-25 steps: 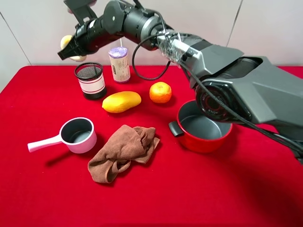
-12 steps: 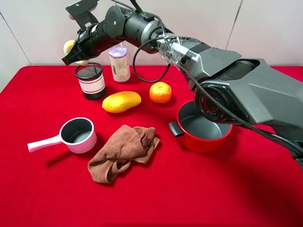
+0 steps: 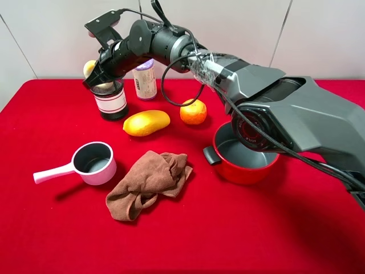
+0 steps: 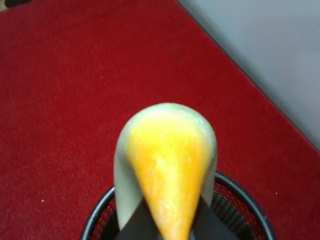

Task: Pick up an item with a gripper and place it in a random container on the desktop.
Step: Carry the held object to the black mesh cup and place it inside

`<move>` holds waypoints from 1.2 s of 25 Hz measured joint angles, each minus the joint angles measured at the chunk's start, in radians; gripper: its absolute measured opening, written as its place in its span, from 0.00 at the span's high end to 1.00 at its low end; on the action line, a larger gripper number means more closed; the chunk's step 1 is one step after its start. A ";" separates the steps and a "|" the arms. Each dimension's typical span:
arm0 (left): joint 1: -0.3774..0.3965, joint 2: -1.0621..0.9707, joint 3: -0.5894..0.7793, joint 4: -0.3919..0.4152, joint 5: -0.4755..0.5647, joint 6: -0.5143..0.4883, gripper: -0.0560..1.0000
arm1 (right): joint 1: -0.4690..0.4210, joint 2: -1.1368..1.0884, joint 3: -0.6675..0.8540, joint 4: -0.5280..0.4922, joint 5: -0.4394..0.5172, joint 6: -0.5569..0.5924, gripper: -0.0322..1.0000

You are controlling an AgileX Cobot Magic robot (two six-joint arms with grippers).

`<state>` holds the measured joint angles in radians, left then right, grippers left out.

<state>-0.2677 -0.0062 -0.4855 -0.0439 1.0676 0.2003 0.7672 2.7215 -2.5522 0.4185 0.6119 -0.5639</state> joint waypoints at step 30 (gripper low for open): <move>0.000 0.000 0.000 0.000 0.000 0.000 0.02 | 0.000 0.010 0.000 -0.001 0.008 -0.004 0.47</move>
<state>-0.2677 -0.0062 -0.4855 -0.0439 1.0676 0.2003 0.7672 2.7319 -2.5522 0.4176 0.6197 -0.5679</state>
